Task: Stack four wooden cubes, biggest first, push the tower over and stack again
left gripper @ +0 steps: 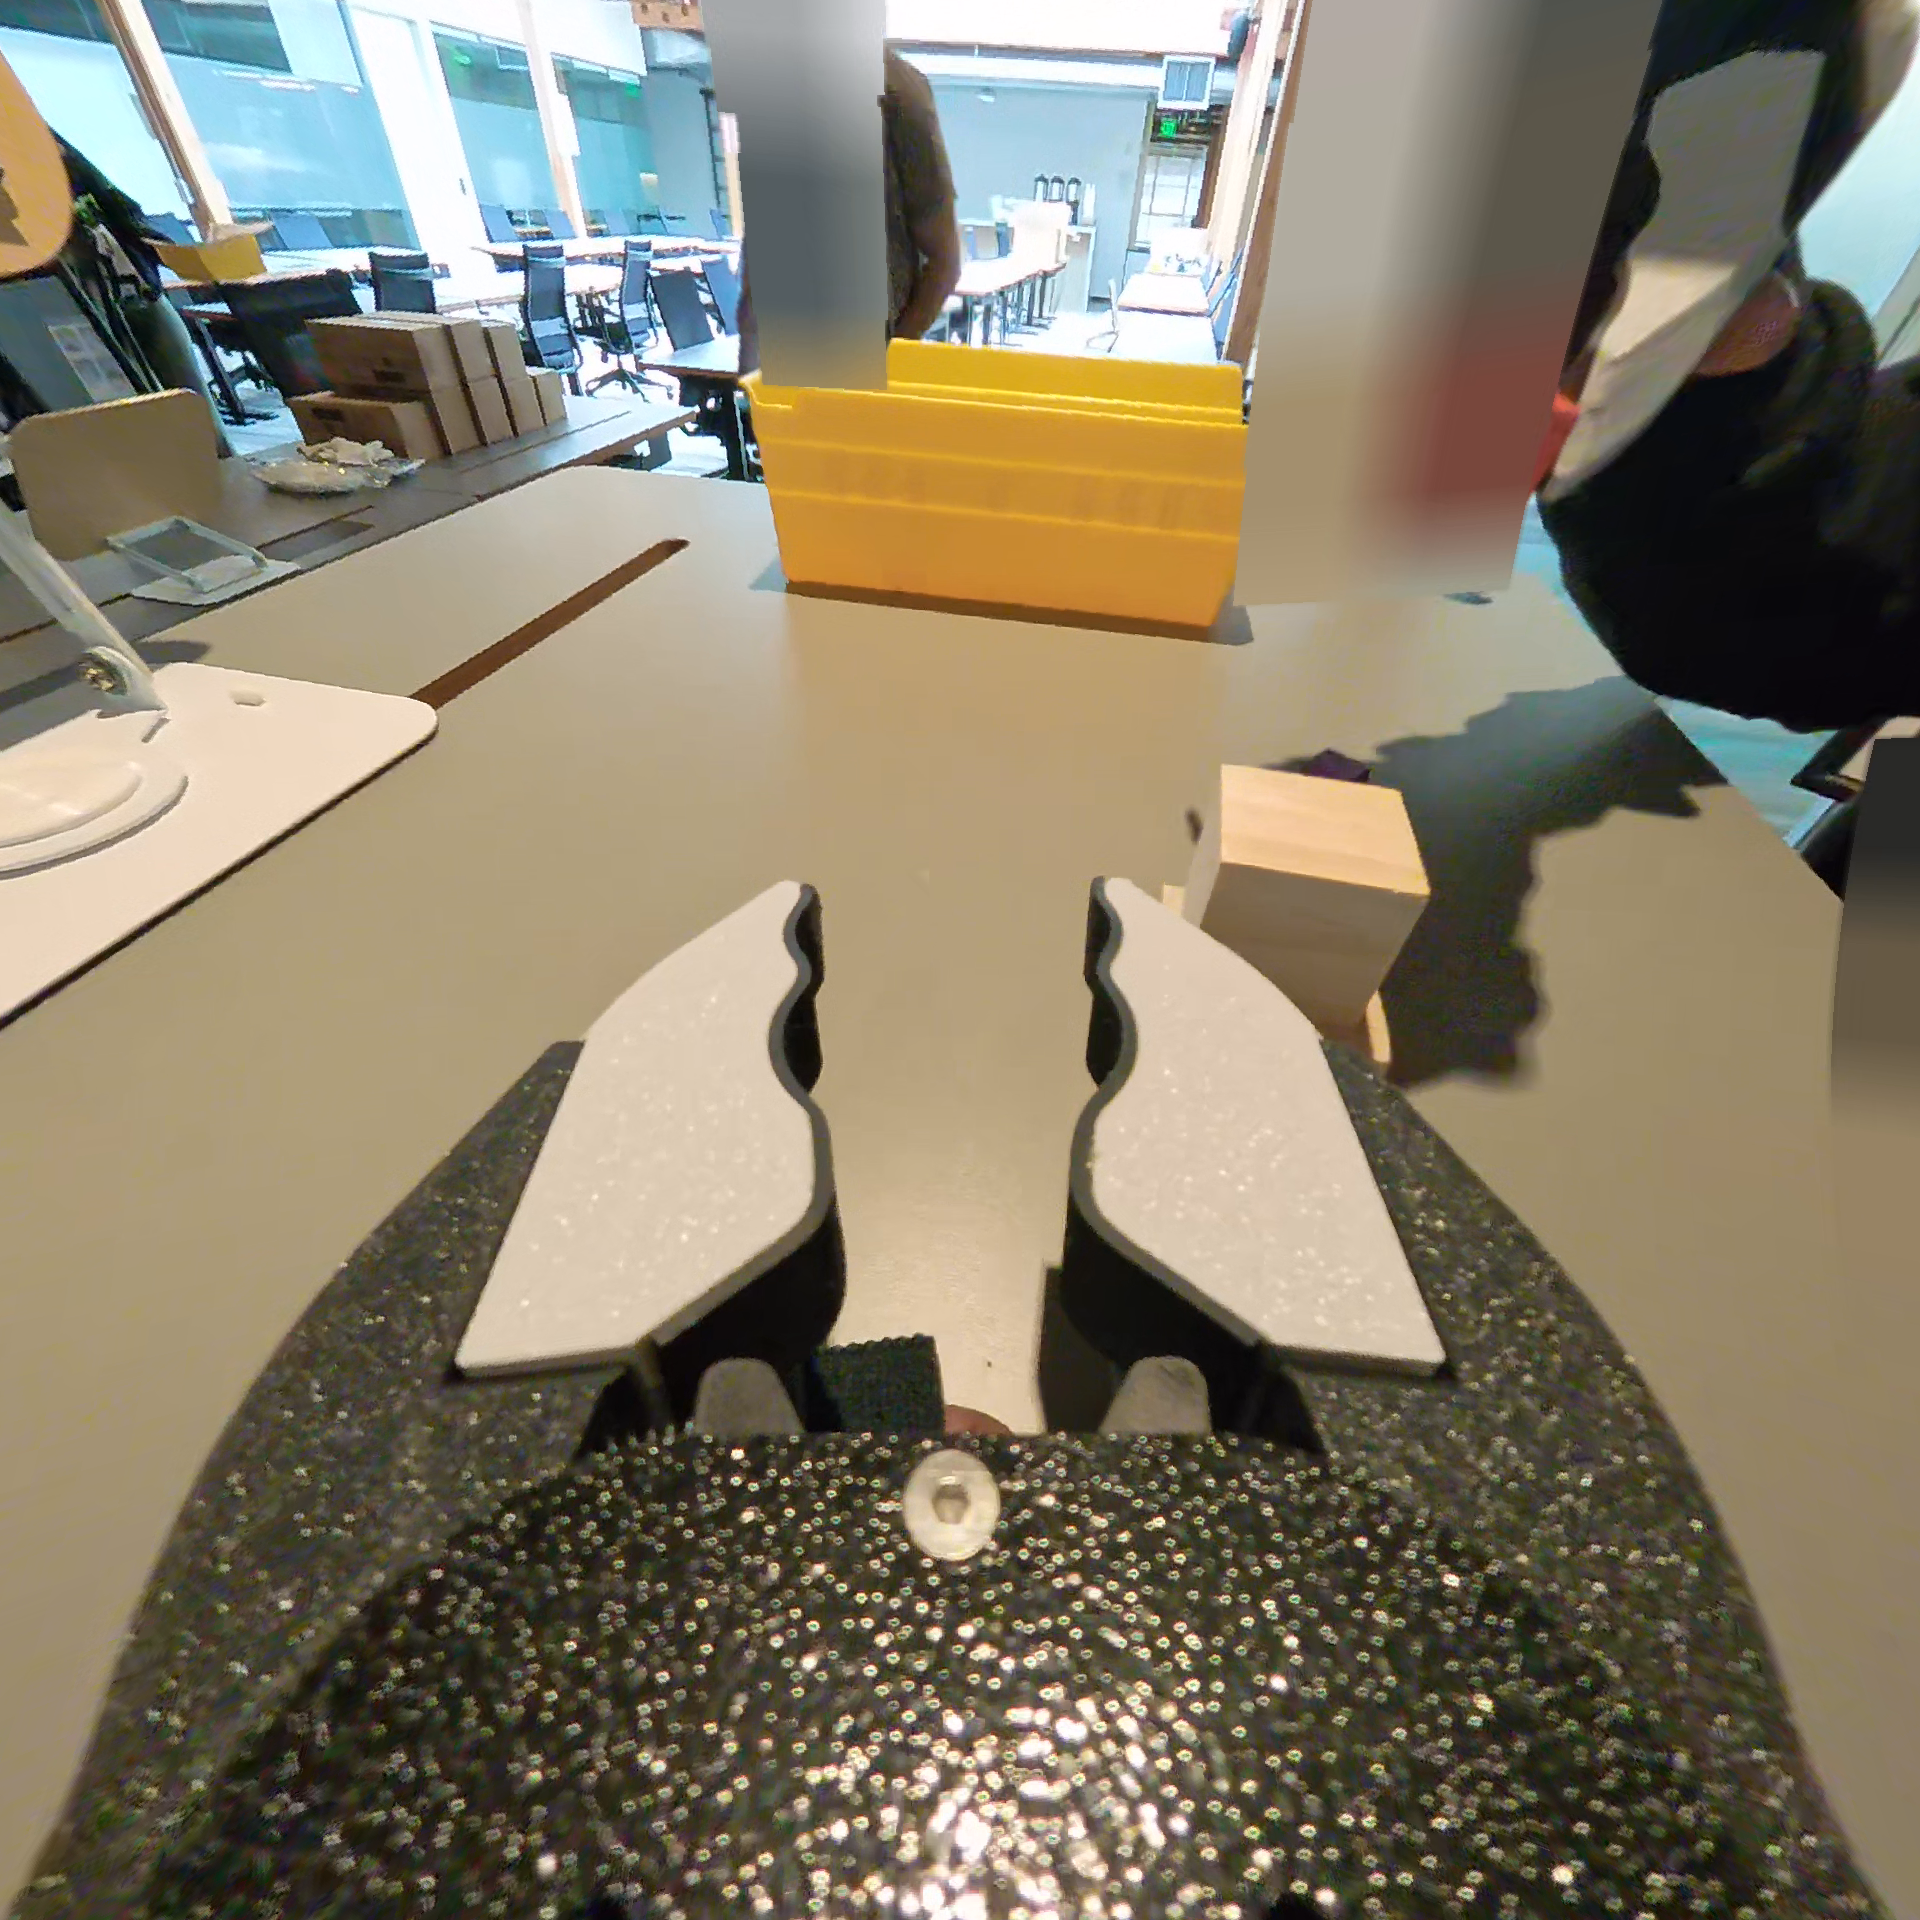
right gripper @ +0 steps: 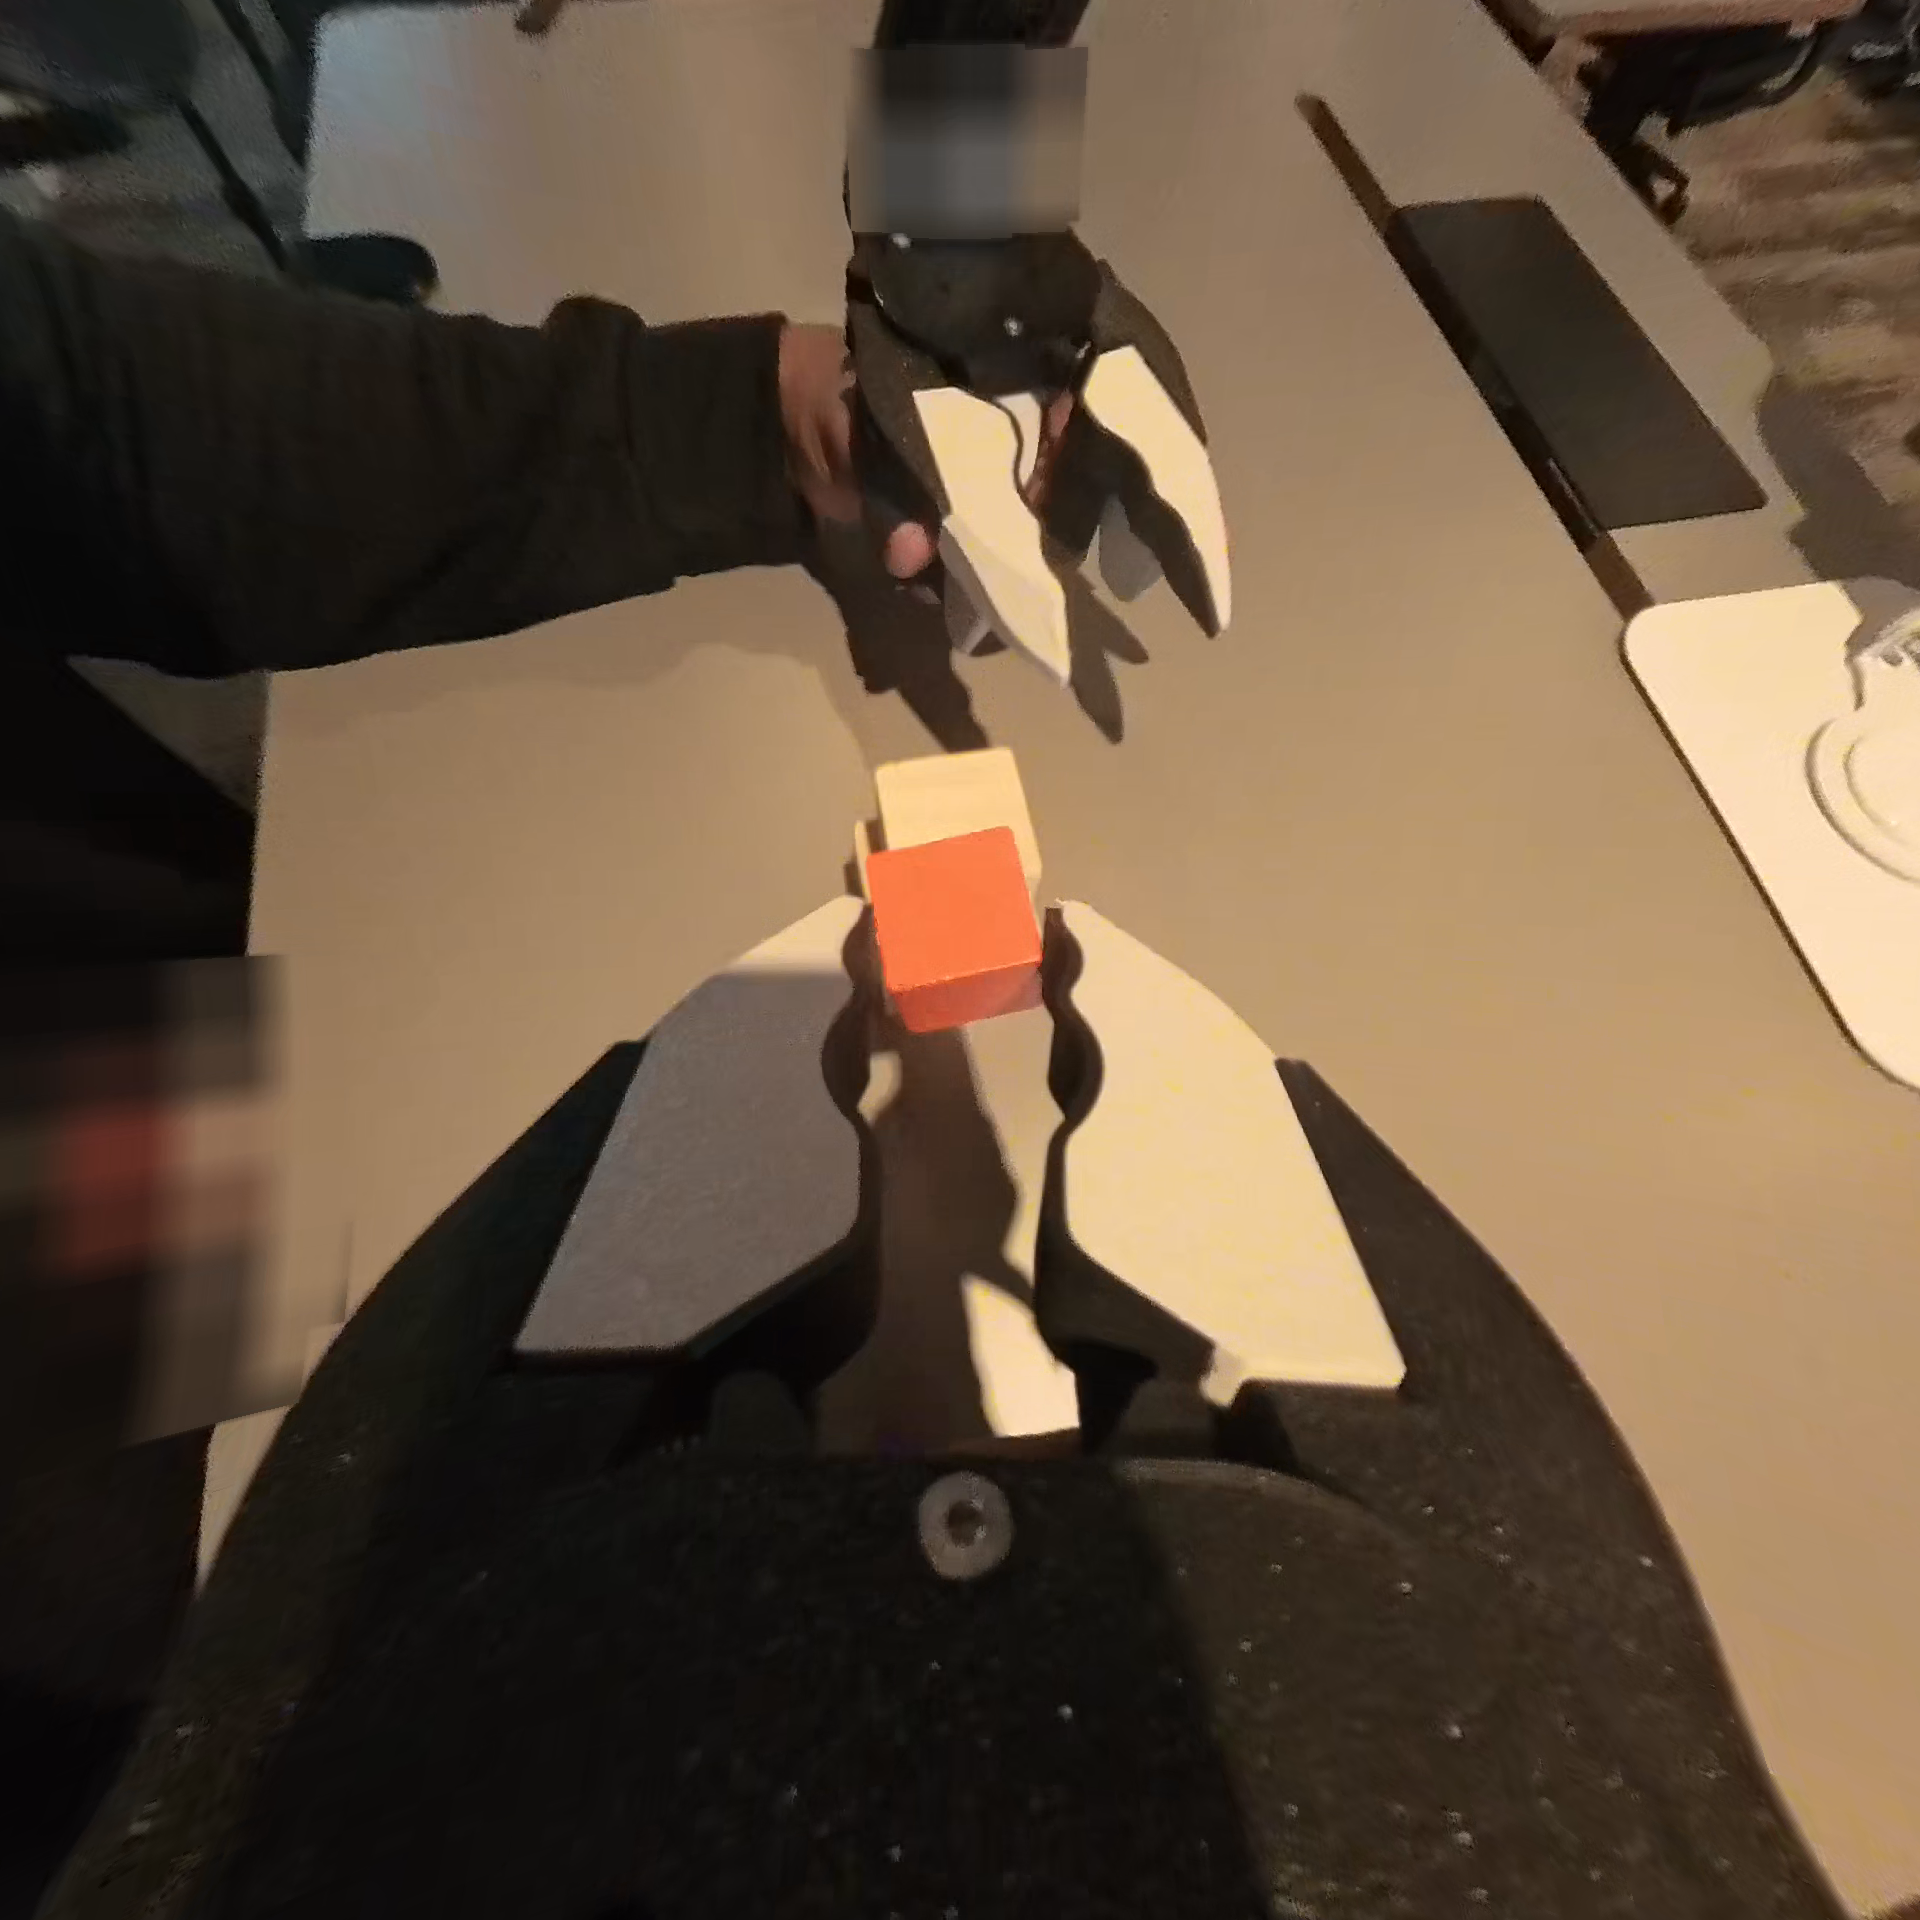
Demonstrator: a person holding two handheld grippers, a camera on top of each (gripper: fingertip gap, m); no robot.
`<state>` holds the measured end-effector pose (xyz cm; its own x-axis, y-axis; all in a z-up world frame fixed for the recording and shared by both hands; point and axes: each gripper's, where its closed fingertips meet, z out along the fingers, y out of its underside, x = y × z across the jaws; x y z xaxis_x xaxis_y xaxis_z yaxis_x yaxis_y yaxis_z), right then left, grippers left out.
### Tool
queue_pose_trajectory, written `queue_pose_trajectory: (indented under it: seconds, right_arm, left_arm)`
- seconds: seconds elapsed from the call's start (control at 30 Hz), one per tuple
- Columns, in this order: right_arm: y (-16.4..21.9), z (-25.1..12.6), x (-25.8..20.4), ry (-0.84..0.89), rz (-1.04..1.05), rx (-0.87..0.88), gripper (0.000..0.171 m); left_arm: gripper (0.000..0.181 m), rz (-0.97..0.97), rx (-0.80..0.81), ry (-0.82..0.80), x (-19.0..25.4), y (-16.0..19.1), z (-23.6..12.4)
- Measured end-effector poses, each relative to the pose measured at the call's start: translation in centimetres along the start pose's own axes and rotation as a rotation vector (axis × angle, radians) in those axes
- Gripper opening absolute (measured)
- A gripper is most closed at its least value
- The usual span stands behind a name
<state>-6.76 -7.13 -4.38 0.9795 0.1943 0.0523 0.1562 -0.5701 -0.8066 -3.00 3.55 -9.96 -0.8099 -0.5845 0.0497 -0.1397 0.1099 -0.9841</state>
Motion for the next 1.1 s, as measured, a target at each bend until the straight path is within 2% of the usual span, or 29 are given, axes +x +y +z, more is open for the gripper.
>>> queue_pose_trajectory:
  seconds: [0.13, 0.27, 0.7, 1.1]
  right_arm:
    - [-1.1, 4.0, -0.1, 0.004, -0.029, -0.069, 0.03]
    - [-0.5, 6.1, -0.3, -0.028, -0.006, -0.088, 0.03]
    - [0.4, 7.2, 0.2, -0.049, 0.041, -0.062, 0.029]
    - [0.5, 7.2, 0.2, -0.077, -0.006, -0.041, 0.029]
  left_arm:
    - [0.047, -0.01, 0.037, 0.0, -0.1, -0.4, -0.4]
    - [0.047, -0.023, 0.055, 0.004, -0.2, -0.6, -0.6]
    - [0.046, -0.073, 0.043, 0.04, -0.3, -0.5, -0.4]
    - [0.046, -0.051, 0.021, 0.038, -0.1, -0.3, -0.2]
